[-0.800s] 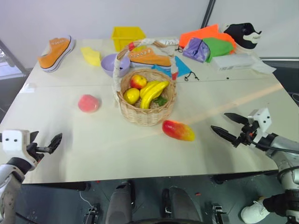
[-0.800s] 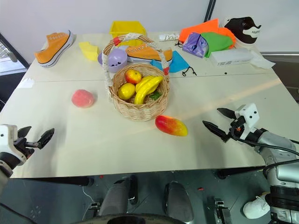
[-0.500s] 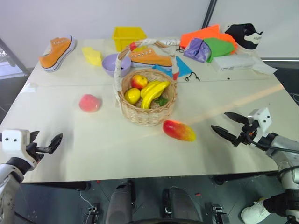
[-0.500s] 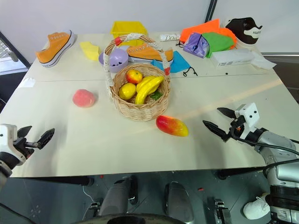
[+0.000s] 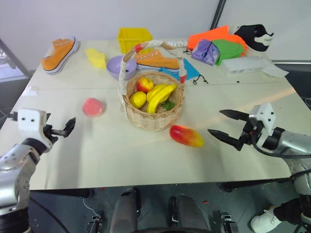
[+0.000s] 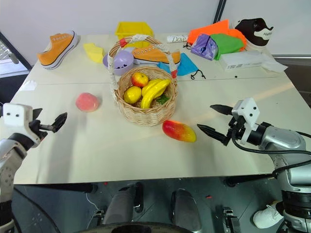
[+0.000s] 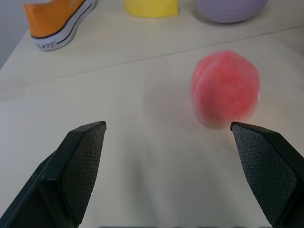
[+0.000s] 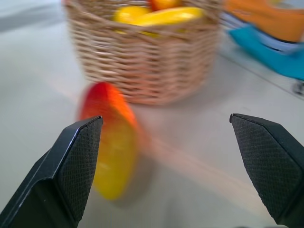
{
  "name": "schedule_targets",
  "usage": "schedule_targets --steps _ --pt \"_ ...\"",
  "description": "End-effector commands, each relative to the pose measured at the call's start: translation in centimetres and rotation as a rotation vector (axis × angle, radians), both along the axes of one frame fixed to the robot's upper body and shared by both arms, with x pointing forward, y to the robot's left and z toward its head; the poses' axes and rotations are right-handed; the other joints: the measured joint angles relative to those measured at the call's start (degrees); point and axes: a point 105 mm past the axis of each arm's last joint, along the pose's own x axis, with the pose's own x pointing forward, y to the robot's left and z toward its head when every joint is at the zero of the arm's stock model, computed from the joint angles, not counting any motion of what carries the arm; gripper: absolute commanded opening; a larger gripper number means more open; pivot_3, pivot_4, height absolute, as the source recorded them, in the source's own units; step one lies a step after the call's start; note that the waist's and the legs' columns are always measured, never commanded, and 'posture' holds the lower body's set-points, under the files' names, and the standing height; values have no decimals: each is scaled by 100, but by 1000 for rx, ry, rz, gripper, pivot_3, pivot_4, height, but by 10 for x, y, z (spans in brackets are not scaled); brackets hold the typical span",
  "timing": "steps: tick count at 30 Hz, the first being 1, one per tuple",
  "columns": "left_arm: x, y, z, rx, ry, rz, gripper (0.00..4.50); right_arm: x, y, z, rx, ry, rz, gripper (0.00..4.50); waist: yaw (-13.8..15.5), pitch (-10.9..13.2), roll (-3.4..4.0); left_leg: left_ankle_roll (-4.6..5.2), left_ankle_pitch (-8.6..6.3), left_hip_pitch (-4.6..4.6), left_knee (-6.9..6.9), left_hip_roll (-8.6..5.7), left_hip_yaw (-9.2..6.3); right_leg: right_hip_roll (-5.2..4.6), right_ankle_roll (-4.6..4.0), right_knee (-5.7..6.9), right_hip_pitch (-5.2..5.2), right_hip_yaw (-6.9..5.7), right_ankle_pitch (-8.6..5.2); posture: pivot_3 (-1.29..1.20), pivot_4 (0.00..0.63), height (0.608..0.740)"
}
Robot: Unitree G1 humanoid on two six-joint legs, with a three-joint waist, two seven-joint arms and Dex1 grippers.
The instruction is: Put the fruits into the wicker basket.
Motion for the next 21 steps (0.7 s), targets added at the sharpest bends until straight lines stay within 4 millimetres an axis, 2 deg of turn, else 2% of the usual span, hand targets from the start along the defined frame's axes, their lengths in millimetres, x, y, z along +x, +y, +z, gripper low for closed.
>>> schedule_targets --steps 1,5,9,19,21 --pt "16 -15 8 33 -1 -9 4492 -22 28 9 -22 7 160 4466 -12 0 -3 0 0 0 0 0 1 0 2 0 -1 1 1 0 150 740" --pt "33 -24 -1 55 39 -59 4492 -32 53 10 -27 -11 259 4466 -45 9 -18 1 1 -2 0 -3 6 10 15 1 -7 5 8 0 150 740" --pt "47 -22 -5 62 52 -61 4492 -37 67 6 -2 -14 294 4466 -21 15 -32 1 1 -2 -1 -3 2 19 15 5 -10 4 8 0 150 740" --pt "58 -24 -17 24 89 -83 4492 -43 77 1 20 -20 310 4466 -20 15 -44 2 2 -6 10 -3 2 6 23 7 -4 3 13 0 150 740" --pt "60 -22 -16 6 81 -65 3967 -42 78 2 19 -26 312 4500 -26 15 -45 2 2 -6 12 -3 2 7 23 9 -5 3 13 0 150 740"
